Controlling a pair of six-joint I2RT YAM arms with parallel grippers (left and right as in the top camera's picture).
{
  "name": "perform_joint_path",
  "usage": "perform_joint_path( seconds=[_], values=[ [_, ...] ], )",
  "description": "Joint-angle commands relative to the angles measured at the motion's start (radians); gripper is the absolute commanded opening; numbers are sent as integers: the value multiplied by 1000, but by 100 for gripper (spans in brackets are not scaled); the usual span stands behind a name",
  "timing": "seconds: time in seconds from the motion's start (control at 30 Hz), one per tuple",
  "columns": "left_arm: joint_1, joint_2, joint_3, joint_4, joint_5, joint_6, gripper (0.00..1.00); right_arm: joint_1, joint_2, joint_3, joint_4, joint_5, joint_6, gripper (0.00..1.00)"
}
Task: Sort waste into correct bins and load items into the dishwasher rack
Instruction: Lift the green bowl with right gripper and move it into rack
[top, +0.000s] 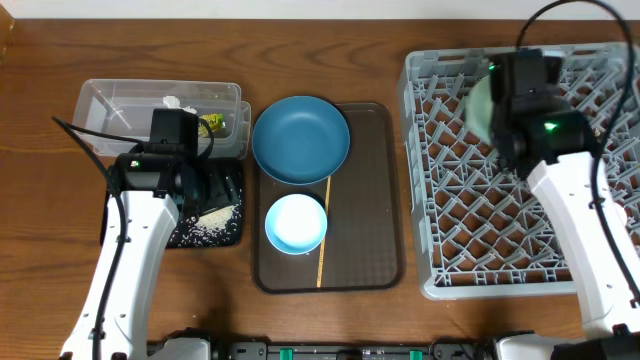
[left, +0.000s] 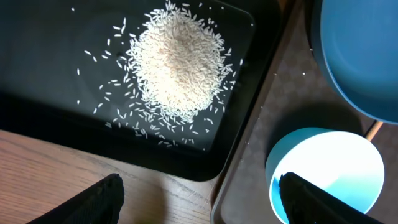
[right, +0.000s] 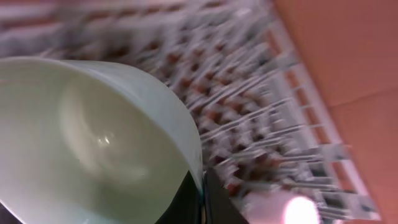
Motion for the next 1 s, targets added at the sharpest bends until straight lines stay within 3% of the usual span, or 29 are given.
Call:
perform_joint_path(
  seconds=[0.0,0.37,0.73,0.97],
  values=[
    [34,2,-3,-3,-20,-2,82,-61,-11,13,31,202,-10,1],
    [245,2,-3,-2,-19,-2,82,-336,-5,13,169,218,-21,1],
    [252,2,-3,5,-20,-2,82,-492,41,11,298,244,-145,1],
    [252,2,-3,5,-19,-2,82,-496,175,11,323,410,-210,1]
  ],
)
